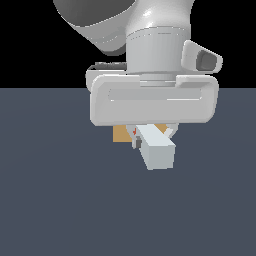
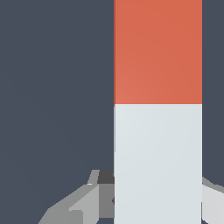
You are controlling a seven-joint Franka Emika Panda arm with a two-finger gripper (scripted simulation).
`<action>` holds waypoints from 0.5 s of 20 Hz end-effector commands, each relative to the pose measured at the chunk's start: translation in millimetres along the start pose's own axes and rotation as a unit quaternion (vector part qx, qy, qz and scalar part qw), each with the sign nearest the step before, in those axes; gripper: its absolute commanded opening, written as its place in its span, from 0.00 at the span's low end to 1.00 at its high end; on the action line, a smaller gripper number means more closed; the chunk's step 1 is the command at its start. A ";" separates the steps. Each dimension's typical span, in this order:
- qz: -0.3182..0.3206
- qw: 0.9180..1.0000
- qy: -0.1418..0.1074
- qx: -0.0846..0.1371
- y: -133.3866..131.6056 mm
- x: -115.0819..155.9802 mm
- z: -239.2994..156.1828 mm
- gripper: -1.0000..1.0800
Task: Insert the peg into the horizontal hole in a box.
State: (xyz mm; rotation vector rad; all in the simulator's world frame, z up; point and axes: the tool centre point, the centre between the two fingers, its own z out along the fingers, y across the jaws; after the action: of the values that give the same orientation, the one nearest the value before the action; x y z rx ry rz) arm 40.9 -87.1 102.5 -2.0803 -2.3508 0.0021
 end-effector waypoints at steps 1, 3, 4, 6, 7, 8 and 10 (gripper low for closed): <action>0.007 1.000 0.000 -0.001 6.1 19.5 -13.5 0.00; 0.011 1.000 -0.001 -0.001 10.2 32.1 -21.2 0.00; 0.012 1.000 -0.001 -0.001 12.1 37.6 -24.5 0.00; 0.015 1.000 -0.001 -0.001 15.4 46.6 -30.0 0.00; 0.016 1.000 -0.001 -0.001 16.8 50.3 -32.3 0.00; 0.017 1.000 -0.001 -0.001 18.1 53.3 -34.2 0.00; 0.019 1.000 -0.001 -0.001 20.1 57.8 -36.9 0.00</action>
State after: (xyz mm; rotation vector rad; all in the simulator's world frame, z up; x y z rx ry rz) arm 52.1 -30.7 135.5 -2.1185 -2.3173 0.0020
